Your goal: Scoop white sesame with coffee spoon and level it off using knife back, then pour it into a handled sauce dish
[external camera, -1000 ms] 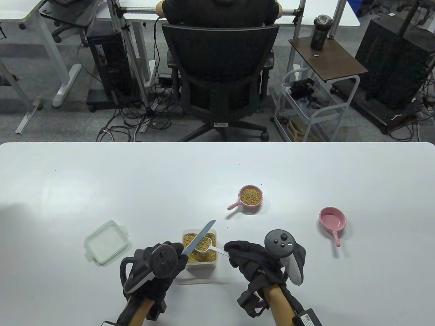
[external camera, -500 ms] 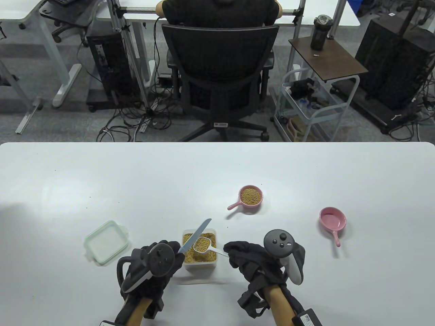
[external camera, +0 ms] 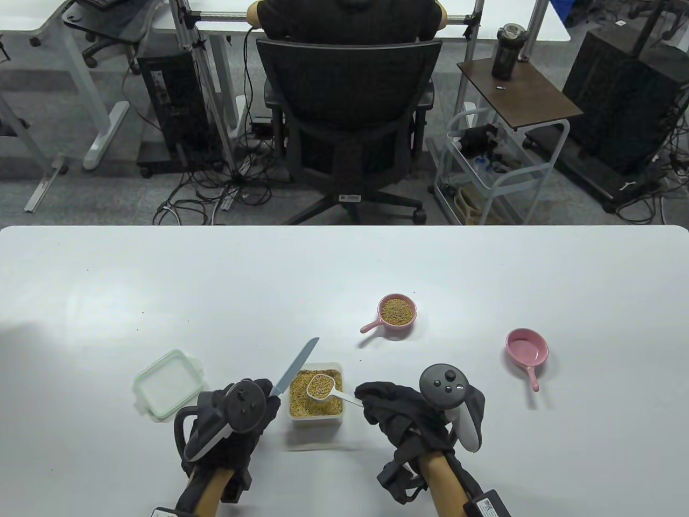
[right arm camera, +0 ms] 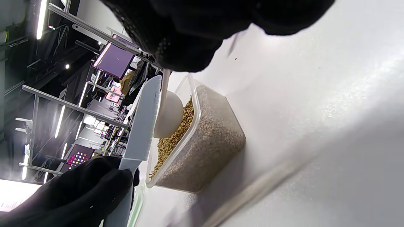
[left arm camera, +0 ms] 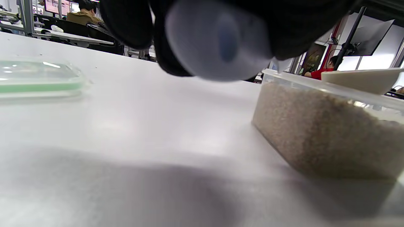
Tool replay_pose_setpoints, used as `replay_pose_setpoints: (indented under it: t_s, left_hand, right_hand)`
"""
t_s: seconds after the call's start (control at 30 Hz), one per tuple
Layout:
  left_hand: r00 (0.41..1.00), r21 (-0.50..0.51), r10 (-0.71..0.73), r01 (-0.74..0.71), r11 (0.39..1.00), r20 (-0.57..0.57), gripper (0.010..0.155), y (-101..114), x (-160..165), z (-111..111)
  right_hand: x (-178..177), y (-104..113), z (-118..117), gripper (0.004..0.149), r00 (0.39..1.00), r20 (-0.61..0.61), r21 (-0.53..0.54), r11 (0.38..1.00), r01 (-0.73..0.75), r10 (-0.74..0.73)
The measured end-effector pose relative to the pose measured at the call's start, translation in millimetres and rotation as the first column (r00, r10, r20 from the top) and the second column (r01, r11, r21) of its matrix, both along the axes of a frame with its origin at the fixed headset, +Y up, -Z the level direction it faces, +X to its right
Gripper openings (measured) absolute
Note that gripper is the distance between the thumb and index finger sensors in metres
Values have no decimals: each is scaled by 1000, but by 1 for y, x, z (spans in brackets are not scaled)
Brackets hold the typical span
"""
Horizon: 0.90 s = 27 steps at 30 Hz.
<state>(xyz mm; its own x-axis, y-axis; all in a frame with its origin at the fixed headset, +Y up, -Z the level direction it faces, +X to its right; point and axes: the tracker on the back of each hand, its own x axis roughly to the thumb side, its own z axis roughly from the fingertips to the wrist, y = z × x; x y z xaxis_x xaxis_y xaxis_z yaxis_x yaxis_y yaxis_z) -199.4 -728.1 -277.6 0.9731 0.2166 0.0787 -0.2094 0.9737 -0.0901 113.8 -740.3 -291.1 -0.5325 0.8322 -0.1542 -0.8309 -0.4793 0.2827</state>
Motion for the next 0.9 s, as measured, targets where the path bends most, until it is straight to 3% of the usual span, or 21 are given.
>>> replay_pose_setpoints:
  t_s: [0.17,0.27,0.47,0.9]
  left_hand:
    - [999,90,46,-44,995,-16,45,4,-2,3]
    - [1000,-23,-18,17,1000,-9,44,-2,0,-1]
    - [996,35,41,-39,999,-73,44,-1,-12,-2]
    - [975,-197,-96,57,979,-198,43,-30,-30,-15]
  right_hand:
    - [1,1,0,36,1000,3,1,1000,6,-6]
    - [1,1,0,36,1000,3,0,1000,6,-6]
    - [2,1,1,36,1000,4,2,1000,9,-9]
    - [3,2,1,37,1000,8,5,1000,16,-16]
